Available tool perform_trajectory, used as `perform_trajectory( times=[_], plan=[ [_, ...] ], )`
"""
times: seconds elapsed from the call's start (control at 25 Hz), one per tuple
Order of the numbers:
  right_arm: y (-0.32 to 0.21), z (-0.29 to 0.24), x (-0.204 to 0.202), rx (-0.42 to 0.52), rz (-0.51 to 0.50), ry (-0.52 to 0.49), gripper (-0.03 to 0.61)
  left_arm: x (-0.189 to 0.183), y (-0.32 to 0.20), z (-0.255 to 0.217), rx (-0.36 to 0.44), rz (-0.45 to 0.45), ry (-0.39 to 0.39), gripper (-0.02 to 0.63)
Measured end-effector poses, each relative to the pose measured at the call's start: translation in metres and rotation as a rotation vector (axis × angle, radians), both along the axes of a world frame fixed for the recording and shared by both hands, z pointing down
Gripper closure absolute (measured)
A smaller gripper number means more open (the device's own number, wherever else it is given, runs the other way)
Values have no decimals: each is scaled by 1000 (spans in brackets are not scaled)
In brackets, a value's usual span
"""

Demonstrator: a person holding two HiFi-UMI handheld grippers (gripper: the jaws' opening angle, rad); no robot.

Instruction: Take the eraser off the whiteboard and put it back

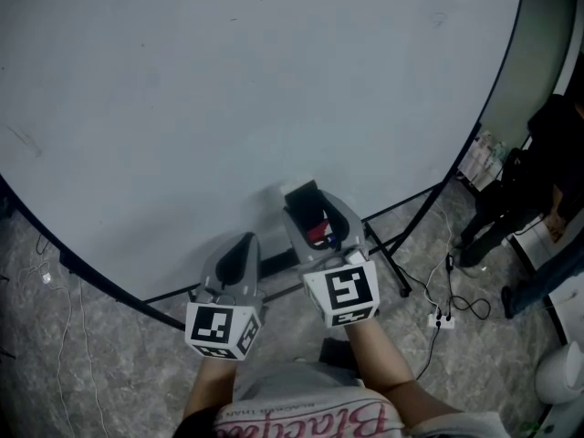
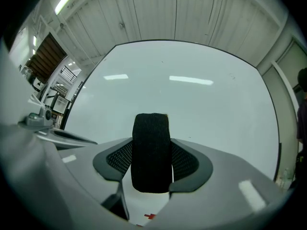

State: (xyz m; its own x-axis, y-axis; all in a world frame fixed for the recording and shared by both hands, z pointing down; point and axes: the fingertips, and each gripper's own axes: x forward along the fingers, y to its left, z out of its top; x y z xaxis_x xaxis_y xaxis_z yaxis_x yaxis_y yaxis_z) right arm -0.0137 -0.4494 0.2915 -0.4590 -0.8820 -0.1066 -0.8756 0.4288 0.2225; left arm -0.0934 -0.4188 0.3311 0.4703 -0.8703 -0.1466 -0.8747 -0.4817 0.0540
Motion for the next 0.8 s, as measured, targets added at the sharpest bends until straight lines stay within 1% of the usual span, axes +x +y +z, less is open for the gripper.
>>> perform_trajectory(
  times=[0.16,0.44,0.8],
  plan=[
    [-17,-20,-9,-1,11,-2,347,-1,2,-2,-3,-5,-12,614],
    [-38,-41,-24,-11,31,28,344,-7,5,-1,-6,-23,-17,614],
    [-51,-47,-28,-9,42,51,342,-8,5,-2,-3,-25,-23,614]
  ],
)
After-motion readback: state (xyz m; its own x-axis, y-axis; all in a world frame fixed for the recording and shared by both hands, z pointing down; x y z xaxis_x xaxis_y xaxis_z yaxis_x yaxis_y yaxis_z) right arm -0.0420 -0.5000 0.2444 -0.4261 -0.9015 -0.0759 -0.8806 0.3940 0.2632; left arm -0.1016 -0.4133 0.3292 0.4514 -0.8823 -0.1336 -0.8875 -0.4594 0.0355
